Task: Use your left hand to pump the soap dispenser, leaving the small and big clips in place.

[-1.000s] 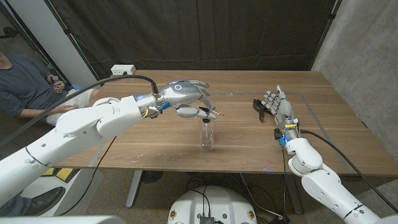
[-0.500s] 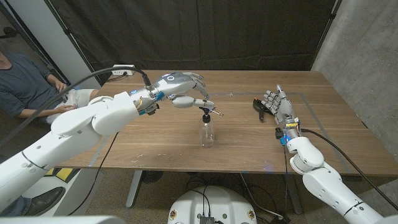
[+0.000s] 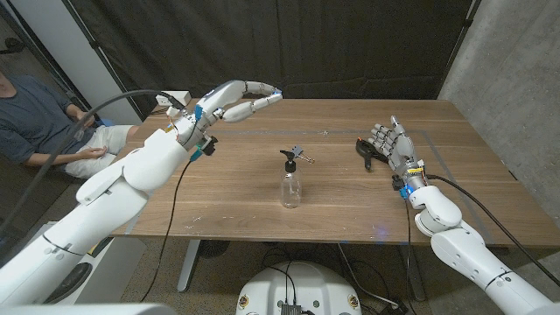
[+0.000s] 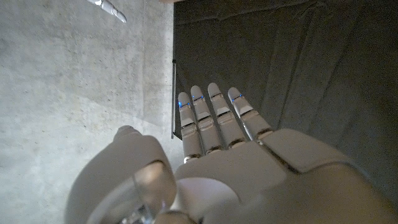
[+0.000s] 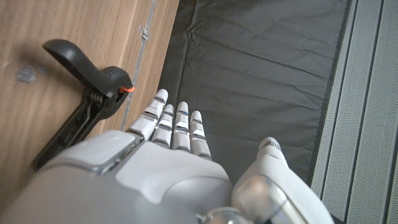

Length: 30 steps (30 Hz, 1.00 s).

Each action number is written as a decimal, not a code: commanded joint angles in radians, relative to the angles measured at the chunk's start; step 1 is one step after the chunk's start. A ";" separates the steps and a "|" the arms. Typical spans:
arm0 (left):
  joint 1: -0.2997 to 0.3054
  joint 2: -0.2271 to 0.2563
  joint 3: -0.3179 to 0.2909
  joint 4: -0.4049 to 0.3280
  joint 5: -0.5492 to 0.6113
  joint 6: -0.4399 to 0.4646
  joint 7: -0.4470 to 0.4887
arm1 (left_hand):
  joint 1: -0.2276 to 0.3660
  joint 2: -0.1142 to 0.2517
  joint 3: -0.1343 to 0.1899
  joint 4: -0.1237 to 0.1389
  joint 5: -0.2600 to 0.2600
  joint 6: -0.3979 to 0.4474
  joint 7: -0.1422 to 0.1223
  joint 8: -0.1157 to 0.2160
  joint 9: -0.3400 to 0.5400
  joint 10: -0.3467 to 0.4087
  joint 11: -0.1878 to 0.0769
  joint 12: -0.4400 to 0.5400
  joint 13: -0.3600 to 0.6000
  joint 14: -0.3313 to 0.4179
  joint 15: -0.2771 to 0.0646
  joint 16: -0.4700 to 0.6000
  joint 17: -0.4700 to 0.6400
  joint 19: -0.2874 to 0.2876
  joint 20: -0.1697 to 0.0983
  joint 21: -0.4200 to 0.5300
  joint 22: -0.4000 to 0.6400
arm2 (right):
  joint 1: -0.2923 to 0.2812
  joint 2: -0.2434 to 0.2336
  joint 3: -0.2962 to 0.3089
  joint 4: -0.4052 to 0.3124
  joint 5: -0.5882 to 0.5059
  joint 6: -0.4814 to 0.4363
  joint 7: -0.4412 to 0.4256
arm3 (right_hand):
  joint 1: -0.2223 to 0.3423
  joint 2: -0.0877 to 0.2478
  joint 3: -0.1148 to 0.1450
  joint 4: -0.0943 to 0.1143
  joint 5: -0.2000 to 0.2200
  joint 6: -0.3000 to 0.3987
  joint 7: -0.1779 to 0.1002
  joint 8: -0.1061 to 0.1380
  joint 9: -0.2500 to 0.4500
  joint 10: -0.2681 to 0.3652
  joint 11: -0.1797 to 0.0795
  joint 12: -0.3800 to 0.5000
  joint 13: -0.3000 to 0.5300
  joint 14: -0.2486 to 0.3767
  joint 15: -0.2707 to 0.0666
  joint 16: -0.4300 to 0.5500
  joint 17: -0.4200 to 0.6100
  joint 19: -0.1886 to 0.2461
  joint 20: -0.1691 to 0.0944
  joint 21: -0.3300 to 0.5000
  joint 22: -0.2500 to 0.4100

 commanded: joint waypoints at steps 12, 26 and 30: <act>-0.020 -0.241 0.135 0.184 -0.365 0.022 0.199 | -0.029 -0.014 -0.016 0.003 -0.007 -0.228 0.036 0.000 0.006 -0.198 0.047 -0.001 0.004 -0.137 0.045 -0.013 0.008 -0.022 0.020 -0.011 0.003 | 0.143 -0.053 -0.008 0.107 0.088 -0.008 0.214 | 0.009 0.008 0.003 -0.009 -0.001 0.010 -0.008 0.002 0.003 0.003 -0.007 0.003 0.004 0.000 -0.002 -0.004 0.004 -0.001 0.003 -0.006 0.006; -0.077 -0.252 0.193 0.424 -0.631 -0.137 0.093 | -0.044 -0.020 -0.026 0.006 -0.009 -0.255 0.050 0.009 0.005 -0.248 0.072 0.002 0.003 -0.207 0.058 -0.016 0.008 -0.080 0.013 -0.028 0.003 | 0.165 -0.037 -0.030 0.102 0.076 0.007 0.220 | 0.009 0.006 0.002 -0.010 -0.002 0.010 -0.009 0.002 0.003 0.001 -0.009 0.001 0.004 -0.001 -0.005 -0.004 0.004 -0.002 0.002 -0.008 0.006; -0.079 -0.240 0.203 0.447 -0.664 -0.150 0.083 | -0.046 -0.020 -0.027 0.007 -0.009 -0.256 0.052 0.010 0.005 -0.251 0.072 0.004 0.003 -0.211 0.059 -0.015 0.008 -0.091 0.010 -0.031 0.003 | 0.147 -0.037 -0.023 0.095 0.077 0.011 0.205 | 0.009 0.005 0.001 -0.010 -0.002 0.010 -0.009 0.001 0.003 0.000 -0.010 0.001 0.004 -0.002 -0.005 -0.004 0.004 -0.003 0.002 -0.008 0.006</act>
